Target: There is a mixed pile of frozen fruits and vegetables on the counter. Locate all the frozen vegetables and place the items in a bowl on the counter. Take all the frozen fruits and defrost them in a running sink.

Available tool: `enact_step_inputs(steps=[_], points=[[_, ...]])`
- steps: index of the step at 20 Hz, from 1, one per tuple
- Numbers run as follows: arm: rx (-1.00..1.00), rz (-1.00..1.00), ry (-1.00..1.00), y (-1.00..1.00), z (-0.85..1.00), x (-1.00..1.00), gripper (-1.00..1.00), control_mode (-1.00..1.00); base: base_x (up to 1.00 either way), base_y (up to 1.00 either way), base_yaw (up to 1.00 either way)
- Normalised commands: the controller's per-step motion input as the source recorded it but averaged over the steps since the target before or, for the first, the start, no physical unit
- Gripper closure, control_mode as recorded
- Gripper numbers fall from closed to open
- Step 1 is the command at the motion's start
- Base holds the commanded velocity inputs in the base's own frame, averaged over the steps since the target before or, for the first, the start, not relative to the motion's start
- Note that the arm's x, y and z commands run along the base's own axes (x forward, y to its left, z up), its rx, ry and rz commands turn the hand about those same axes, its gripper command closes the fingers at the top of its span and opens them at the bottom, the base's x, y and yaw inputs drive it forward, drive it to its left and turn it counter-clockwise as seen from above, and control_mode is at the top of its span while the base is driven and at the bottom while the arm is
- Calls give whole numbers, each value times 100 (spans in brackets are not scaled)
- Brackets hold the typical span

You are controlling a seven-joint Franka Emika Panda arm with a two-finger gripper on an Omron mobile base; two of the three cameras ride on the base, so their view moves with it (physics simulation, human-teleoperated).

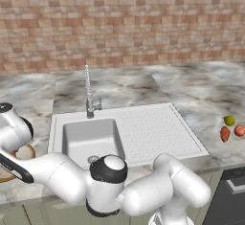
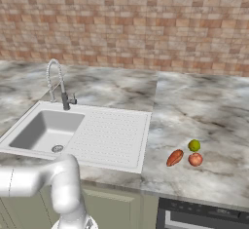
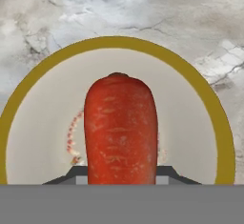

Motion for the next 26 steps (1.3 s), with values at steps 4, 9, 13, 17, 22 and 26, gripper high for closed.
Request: enact_step_inputs(steps=[4,9,13,17,22,26], points=[[-1,0,0,17,-13,-3,100,-100,0,0,0],[0,-1,0,1,-25,0,-100,-100,0,0,0],[0,0,0,1,-6,-1,-100,-100,0,0,0],[0,0,0,0,0,0,-100,-100,0,0,0],[1,0,0,-64,0,-40,-100,-100,0,0,0],[10,-4,-6,-100,0,-98,-100,-100,0,0,0]])
